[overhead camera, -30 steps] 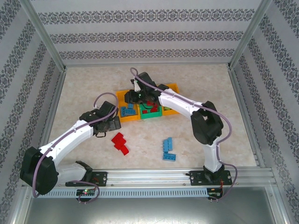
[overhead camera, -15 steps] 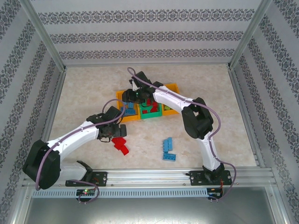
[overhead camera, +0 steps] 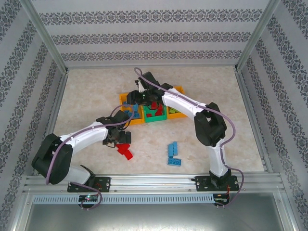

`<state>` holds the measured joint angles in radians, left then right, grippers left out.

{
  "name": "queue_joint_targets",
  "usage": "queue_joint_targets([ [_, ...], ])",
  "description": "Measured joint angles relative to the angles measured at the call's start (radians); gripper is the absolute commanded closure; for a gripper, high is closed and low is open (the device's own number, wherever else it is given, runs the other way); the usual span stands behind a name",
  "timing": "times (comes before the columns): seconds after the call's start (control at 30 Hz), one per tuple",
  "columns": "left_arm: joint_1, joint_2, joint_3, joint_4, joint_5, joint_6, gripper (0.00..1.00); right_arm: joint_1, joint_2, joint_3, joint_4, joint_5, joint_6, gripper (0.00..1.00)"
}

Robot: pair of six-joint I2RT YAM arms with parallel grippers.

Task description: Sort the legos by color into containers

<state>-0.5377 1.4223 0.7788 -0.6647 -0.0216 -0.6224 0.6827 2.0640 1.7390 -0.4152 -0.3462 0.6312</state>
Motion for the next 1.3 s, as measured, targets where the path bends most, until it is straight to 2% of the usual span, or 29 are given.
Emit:
queue_joint_targets([
  [0.1,0.000,0.018,0.011,0.000,0.000,0.010,0.11,-0.003,-0.027,-0.016,0.001,0.001,-0.003,0.40],
  [0.4,0.000,0.059,0.014,0.010,-0.012,0.009,0.29,-0.034,-0.084,-0.092,0.004,0.021,-0.008,0.39],
  [0.93,0.000,0.065,0.014,0.023,-0.043,-0.055,0.50,-0.066,-0.246,-0.264,0.005,0.072,-0.037,0.38],
  [1.2,0.001,0.066,0.014,0.029,-0.043,-0.067,0.69,-0.099,-0.323,-0.356,0.005,0.098,-0.053,0.38],
  [1.3,0.001,0.065,0.016,0.031,-0.052,-0.063,0.71,-0.112,-0.366,-0.403,0.000,0.118,-0.063,0.38],
])
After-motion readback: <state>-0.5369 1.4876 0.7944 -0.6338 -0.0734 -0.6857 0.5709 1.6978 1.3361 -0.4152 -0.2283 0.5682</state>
